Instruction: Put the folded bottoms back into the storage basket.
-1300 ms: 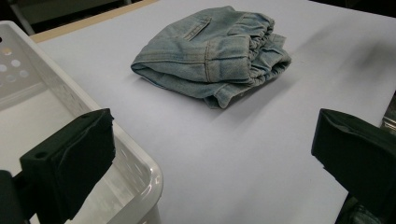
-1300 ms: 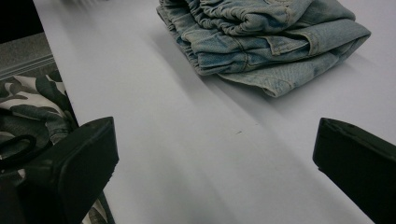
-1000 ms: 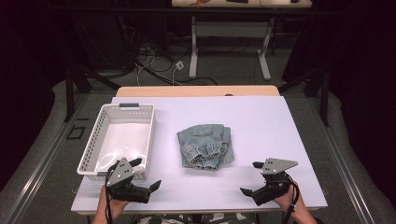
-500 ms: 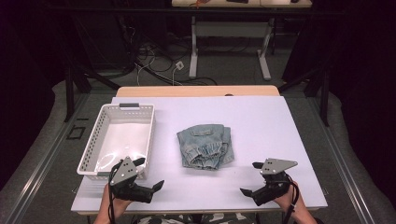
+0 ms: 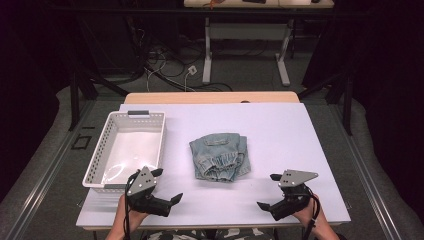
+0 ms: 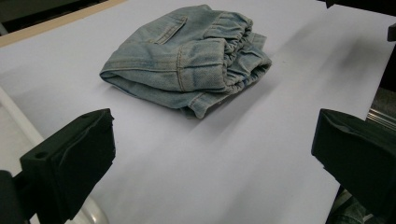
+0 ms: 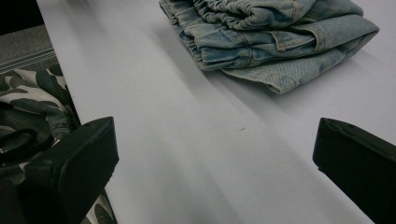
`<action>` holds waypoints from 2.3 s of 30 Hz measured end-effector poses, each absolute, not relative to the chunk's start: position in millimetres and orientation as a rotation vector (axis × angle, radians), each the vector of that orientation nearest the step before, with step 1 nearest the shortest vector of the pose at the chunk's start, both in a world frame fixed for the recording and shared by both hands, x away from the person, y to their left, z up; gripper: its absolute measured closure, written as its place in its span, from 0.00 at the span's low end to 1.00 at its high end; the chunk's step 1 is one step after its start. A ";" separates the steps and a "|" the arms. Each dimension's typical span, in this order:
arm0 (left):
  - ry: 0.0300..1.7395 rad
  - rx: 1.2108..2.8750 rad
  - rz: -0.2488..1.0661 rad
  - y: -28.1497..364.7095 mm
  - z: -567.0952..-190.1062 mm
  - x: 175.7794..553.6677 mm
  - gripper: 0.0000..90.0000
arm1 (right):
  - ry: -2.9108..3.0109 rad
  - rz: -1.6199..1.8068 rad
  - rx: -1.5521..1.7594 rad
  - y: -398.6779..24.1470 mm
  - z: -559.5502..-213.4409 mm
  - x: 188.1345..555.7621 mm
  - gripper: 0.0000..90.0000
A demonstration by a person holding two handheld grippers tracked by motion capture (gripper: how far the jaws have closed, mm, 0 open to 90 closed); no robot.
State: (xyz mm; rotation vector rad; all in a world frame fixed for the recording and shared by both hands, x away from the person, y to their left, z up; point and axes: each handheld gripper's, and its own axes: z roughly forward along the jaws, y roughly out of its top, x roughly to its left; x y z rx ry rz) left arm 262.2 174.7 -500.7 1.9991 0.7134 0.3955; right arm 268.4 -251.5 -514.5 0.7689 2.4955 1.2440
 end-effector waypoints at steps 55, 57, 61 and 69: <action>0.712 2.077 0.328 105.3 -492.8 309.5 0.00 | 2.527 1.215 0.751 -247.7 -517.4 268.4 0.00; 0.715 2.078 0.327 103.5 -492.9 311.3 0.00 | 2.528 1.213 0.753 -247.8 -517.5 268.4 0.00; 0.720 2.079 0.319 99.7 -492.7 316.2 0.00 | 2.532 1.210 0.751 -247.6 -517.5 268.3 0.00; 0.736 2.067 0.322 93.1 -492.0 326.4 0.00 | 2.532 1.210 0.750 -247.7 -517.5 268.1 0.00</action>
